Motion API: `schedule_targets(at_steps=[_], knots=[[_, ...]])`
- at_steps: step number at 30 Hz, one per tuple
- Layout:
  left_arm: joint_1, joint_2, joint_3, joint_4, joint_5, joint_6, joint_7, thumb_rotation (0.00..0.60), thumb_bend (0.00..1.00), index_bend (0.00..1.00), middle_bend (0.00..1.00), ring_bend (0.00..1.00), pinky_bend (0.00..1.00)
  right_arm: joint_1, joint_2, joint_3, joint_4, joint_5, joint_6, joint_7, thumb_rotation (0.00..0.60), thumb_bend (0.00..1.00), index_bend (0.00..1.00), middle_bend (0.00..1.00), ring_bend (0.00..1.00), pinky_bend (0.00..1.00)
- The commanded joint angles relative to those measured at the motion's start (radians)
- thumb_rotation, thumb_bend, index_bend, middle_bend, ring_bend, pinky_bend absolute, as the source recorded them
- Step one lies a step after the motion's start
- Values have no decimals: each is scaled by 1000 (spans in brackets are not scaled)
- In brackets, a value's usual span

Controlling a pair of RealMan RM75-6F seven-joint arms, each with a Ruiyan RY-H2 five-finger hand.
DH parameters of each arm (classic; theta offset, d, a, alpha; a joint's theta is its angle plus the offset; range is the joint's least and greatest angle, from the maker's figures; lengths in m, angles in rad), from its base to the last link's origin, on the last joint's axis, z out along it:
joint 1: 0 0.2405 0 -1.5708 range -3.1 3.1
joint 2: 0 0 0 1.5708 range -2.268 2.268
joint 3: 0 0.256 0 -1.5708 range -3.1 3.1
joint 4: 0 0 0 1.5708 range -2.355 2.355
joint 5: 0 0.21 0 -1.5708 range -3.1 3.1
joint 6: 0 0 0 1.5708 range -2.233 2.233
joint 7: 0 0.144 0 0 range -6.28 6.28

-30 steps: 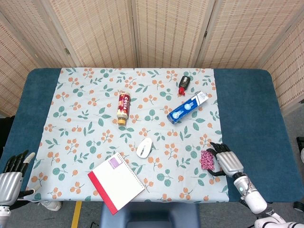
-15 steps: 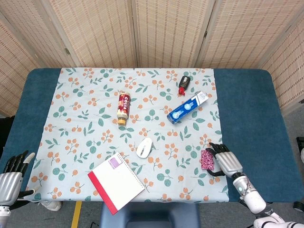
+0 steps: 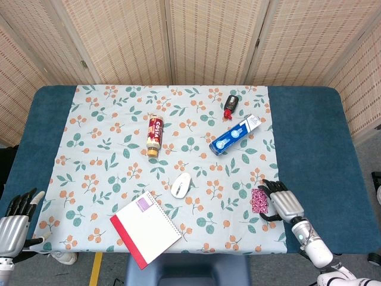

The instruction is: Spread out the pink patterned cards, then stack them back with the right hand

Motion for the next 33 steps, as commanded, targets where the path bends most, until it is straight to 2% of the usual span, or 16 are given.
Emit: schedule_targets(at_steps=[1, 6, 9, 11, 13, 14, 17, 24, 29, 33], knots=[[1, 0, 0, 1, -1, 1, -2, 600, 178, 98, 32, 74, 0, -1, 2, 2, -4, -4, 4, 3, 422, 336, 112, 56, 0, 0], [1, 2, -2, 2, -2, 3, -4, 600, 178, 98, 32, 73, 0, -18, 41, 15, -45, -35, 65, 19, 421, 336, 112, 56, 0, 0], [1, 2, -6, -1, -4, 7, -1, 600, 177, 98, 32, 74, 0, -43, 82, 21, -91, -74, 146, 17, 422, 335, 112, 56, 0, 0], [1, 0, -10, -1, -4, 15, 6, 600, 178, 98, 32, 74, 0, -68, 101, 26, -116, -95, 216, -2, 475, 335, 112, 56, 0, 0], [5, -6, -18, -1, -4, 33, 14, 600, 179, 99, 32, 74, 0, -103, 121, 30, -142, -117, 302, -38, 579, 335, 112, 59, 0, 0], [7, -9, -22, -2, -5, 42, 16, 600, 179, 100, 32, 74, 0, -119, 130, 31, -154, -126, 337, -47, 594, 336, 112, 60, 0, 0], [12, -19, -36, -2, -1, 75, 24, 600, 181, 103, 32, 73, 0, -172, 166, 29, -187, -162, 442, -35, 600, 336, 112, 64, 0, 0], [15, -38, -56, -16, 19, 132, 55, 600, 190, 113, 34, 77, 0, -265, 213, 15, -205, -217, 587, 23, 600, 336, 112, 77, 0, 0], [9, -34, -56, -39, 19, 122, 89, 600, 192, 115, 35, 81, 0, -293, 228, 10, -194, -245, 621, 43, 600, 336, 113, 80, 0, 0], [4, -33, -57, -55, 18, 114, 119, 600, 192, 115, 35, 81, 0, -299, 241, 10, -201, -247, 609, 43, 600, 336, 117, 81, 0, 0]])
